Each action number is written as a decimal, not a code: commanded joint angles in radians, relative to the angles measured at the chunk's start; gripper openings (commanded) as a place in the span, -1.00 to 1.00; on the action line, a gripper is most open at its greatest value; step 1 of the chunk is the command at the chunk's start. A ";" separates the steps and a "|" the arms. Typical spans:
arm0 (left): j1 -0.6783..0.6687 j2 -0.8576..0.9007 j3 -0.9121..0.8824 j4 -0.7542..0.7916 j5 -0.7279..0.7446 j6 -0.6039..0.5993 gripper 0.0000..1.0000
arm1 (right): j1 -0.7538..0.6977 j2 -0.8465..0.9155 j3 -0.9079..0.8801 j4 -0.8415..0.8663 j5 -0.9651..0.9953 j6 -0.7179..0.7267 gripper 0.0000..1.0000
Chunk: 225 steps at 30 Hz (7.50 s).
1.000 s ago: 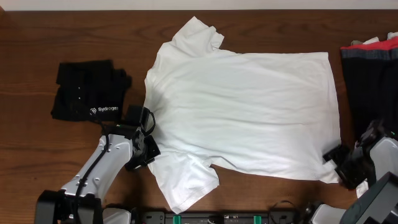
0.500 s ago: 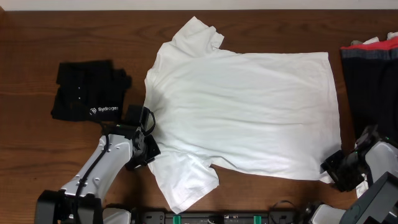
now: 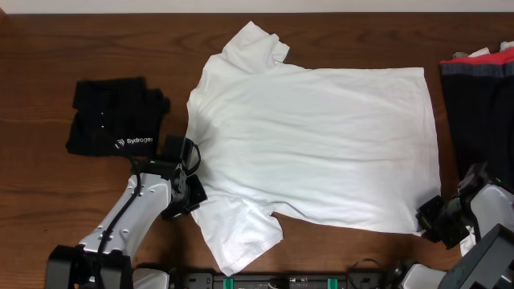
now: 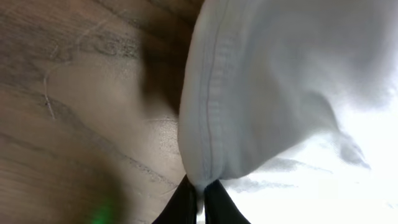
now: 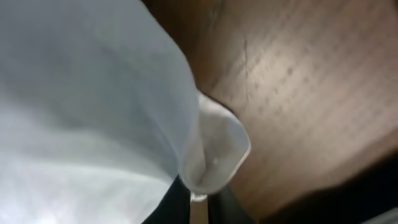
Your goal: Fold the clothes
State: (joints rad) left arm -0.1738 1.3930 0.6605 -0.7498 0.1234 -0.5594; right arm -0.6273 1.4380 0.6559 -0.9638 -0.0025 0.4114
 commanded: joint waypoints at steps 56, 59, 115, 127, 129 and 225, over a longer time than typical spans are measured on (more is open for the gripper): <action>0.005 -0.009 0.010 -0.001 0.022 0.069 -0.28 | -0.018 -0.189 -0.146 0.132 0.003 0.058 -0.97; 0.005 -0.009 0.010 -0.005 0.023 0.070 -0.29 | -0.018 -0.190 -0.119 0.110 -0.047 0.024 -0.97; 0.004 -0.007 -0.067 -0.117 0.277 0.156 0.01 | -0.018 -0.191 0.057 0.099 -0.287 -0.076 -0.97; 0.004 -0.007 -0.146 0.008 0.289 0.085 -0.75 | -0.018 -0.191 0.060 0.100 -0.288 -0.076 -0.97; 0.004 -0.009 -0.146 0.007 0.299 0.083 -0.88 | -0.018 -0.191 0.064 0.099 -0.288 -0.076 -0.97; 0.005 0.063 0.105 0.538 0.066 0.338 -0.88 | -0.013 0.021 0.198 0.443 -0.364 0.065 -0.97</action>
State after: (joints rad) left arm -0.1719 1.4513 0.7414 -0.2180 0.2092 -0.2348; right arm -0.6270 1.4559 0.8368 -0.5289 -0.3851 0.4652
